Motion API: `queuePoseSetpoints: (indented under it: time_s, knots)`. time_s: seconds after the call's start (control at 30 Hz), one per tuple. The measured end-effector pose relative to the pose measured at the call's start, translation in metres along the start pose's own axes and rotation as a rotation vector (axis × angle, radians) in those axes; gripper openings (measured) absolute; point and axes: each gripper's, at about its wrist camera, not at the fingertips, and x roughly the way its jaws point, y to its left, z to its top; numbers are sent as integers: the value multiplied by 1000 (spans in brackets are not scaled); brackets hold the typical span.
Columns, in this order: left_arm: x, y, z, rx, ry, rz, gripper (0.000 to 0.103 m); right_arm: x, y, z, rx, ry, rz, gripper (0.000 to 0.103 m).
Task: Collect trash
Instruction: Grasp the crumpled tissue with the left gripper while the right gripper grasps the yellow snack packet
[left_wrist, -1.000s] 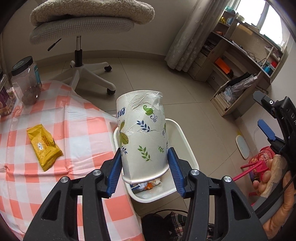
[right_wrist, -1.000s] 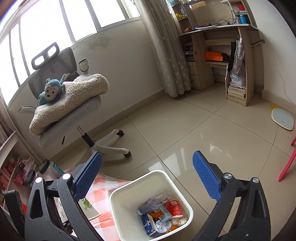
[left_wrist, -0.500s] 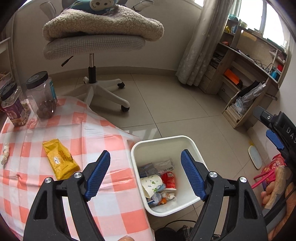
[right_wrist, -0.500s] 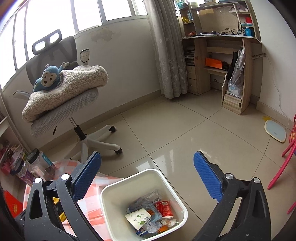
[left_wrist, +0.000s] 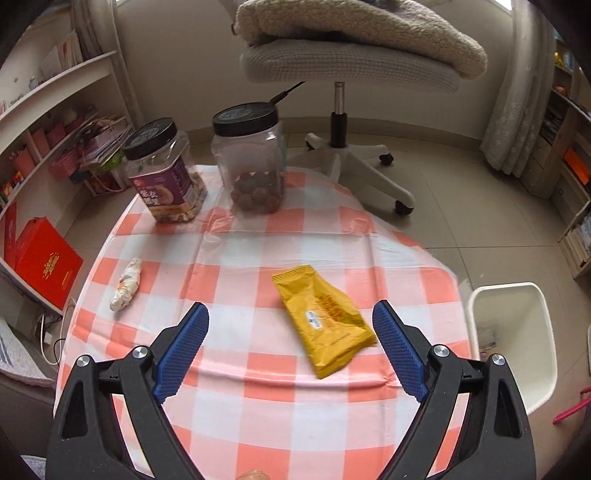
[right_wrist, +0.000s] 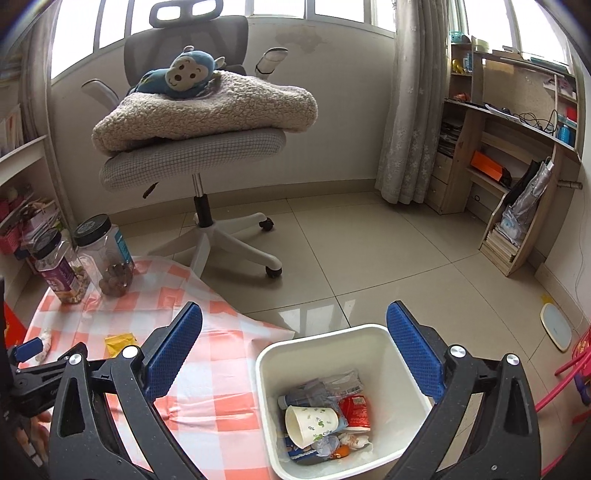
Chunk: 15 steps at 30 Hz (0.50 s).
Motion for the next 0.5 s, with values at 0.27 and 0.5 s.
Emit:
queuePoseSetpoints:
  time_s: [0.27,0.5]
  knots:
    - [82,120,12,-10,108,247,88,28,72,-14,-111,95,86,96]
    - [137,199,11,-83,215,237,76,71,133,-36,-186,251,246,96]
